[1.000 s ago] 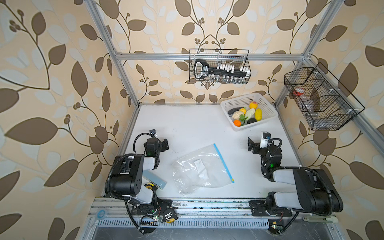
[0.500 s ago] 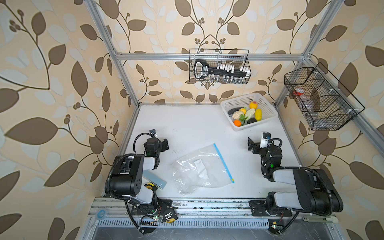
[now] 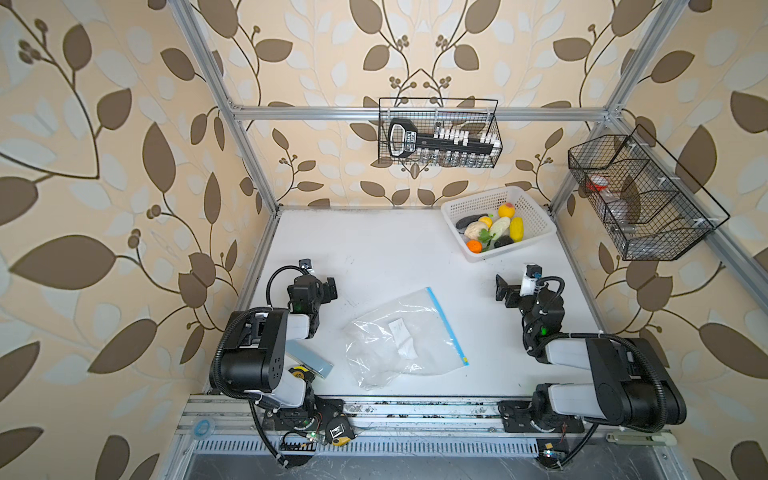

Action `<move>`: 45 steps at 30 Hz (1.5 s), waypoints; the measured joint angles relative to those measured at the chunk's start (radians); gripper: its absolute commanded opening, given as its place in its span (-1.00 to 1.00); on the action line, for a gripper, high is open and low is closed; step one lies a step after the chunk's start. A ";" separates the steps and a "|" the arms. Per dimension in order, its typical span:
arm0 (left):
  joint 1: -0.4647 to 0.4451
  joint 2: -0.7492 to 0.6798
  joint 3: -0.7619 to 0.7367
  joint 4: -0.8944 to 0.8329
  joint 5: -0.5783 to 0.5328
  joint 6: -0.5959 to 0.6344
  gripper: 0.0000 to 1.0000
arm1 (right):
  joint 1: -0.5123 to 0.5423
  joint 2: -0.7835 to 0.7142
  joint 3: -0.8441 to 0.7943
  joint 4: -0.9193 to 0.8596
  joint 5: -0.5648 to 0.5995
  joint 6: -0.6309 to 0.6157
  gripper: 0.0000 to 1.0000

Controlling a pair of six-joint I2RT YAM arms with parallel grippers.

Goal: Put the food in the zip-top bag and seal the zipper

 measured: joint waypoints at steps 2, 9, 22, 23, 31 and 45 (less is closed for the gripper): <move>0.000 0.000 0.000 0.000 0.000 0.000 0.98 | 0.001 0.000 0.000 0.000 0.002 0.001 1.00; 0.000 0.000 0.000 0.000 -0.001 0.000 0.98 | 0.014 0.000 0.000 -0.001 0.019 0.000 1.00; -0.047 -0.031 0.003 -0.042 -0.072 0.004 0.98 | 0.106 -0.137 0.013 -0.122 0.188 -0.023 1.00; -0.053 -0.048 0.011 -0.069 -0.085 0.003 0.98 | 0.124 -0.171 0.020 -0.151 0.219 -0.029 1.00; -0.093 -0.158 0.242 -0.420 -0.158 -0.061 0.98 | 0.355 -0.322 0.194 -0.449 0.465 0.011 1.00; -0.251 -0.390 0.504 -1.168 0.042 -0.418 0.98 | 0.678 -0.309 0.356 -1.143 0.471 0.319 0.94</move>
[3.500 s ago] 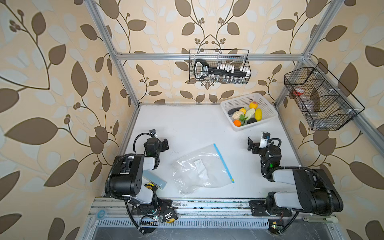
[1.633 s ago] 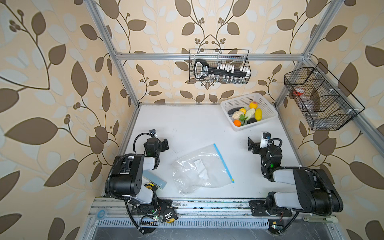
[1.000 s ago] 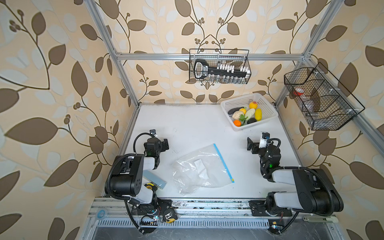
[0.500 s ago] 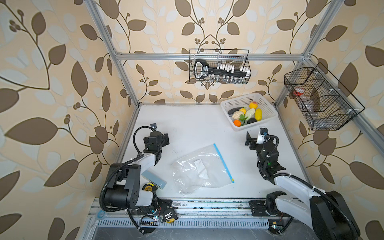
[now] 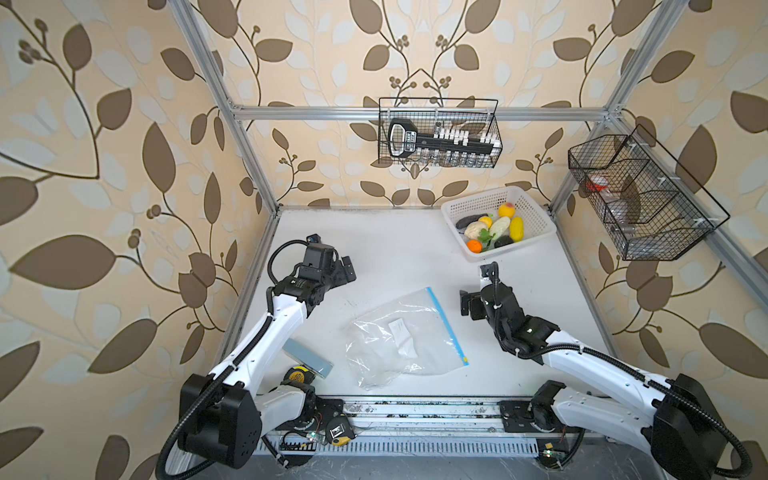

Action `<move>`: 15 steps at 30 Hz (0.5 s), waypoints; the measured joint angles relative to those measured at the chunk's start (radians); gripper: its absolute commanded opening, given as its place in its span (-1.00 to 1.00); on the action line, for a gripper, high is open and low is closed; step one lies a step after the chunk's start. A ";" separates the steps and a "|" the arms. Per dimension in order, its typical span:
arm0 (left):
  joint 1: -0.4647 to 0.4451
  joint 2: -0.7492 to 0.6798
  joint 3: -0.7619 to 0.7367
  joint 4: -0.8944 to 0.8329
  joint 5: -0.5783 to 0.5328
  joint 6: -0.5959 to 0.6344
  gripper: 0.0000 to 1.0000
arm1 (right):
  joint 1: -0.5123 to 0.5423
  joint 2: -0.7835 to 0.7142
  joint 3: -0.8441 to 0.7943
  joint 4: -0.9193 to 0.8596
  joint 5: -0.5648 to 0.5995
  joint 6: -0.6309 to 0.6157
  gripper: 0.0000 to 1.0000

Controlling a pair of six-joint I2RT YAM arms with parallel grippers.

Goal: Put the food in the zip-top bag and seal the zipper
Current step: 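Move the left gripper to the bag corner while the right reaches the zipper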

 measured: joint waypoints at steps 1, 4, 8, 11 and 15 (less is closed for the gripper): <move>-0.002 -0.021 0.000 -0.041 0.020 -0.021 0.98 | 0.008 -0.003 -0.004 -0.024 -0.025 0.022 0.94; -0.002 -0.086 -0.005 -0.140 0.088 -0.080 0.98 | 0.033 -0.015 -0.027 -0.074 -0.106 0.085 0.88; -0.004 -0.158 -0.058 -0.210 0.171 -0.158 0.98 | 0.045 -0.021 -0.062 -0.113 -0.216 0.139 0.82; -0.004 -0.200 -0.127 -0.252 0.205 -0.224 0.98 | 0.047 -0.026 -0.086 -0.119 -0.300 0.154 0.76; -0.004 -0.250 -0.207 -0.305 0.237 -0.305 0.98 | 0.050 -0.027 -0.114 -0.099 -0.389 0.162 0.65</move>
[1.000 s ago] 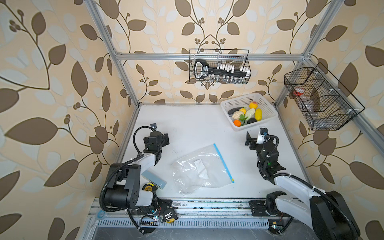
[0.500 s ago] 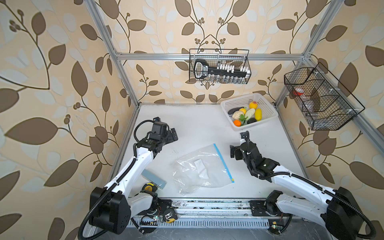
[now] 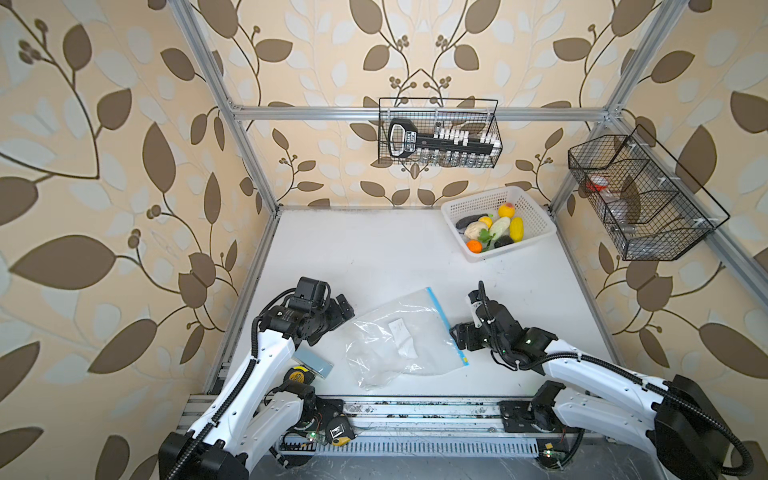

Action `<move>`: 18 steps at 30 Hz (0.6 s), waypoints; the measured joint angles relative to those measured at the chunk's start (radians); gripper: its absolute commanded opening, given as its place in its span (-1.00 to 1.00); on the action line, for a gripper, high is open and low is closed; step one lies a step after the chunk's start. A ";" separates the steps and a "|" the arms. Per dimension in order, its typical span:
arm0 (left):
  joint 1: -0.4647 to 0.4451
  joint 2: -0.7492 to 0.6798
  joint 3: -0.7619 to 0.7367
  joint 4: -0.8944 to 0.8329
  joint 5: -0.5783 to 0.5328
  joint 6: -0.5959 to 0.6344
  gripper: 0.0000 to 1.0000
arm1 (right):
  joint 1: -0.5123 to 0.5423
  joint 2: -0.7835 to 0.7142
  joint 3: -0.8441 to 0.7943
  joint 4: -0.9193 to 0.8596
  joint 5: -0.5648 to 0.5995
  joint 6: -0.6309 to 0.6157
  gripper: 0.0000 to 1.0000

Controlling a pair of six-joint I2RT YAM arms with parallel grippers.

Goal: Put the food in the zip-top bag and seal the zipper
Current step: 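Move the left gripper to the bag corner while the right reaches the zipper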

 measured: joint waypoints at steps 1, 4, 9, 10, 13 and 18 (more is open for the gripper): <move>0.000 -0.010 -0.008 -0.010 0.006 -0.013 0.98 | 0.000 0.002 -0.006 0.006 -0.014 0.000 0.62; 0.000 -0.039 -0.021 -0.016 0.024 -0.054 0.98 | 0.001 0.025 -0.015 0.026 -0.051 -0.001 0.57; 0.000 -0.063 -0.070 -0.004 0.088 -0.110 0.98 | 0.001 0.046 -0.043 0.083 -0.097 0.005 0.44; 0.000 -0.063 -0.080 -0.005 0.096 -0.116 0.97 | 0.001 0.046 -0.051 0.090 -0.105 0.007 0.42; 0.000 -0.064 -0.122 0.003 0.130 -0.137 0.95 | 0.001 0.046 -0.076 0.120 -0.127 0.008 0.40; 0.000 -0.069 -0.187 0.060 0.188 -0.163 0.89 | -0.005 0.055 -0.092 0.150 -0.147 0.011 0.35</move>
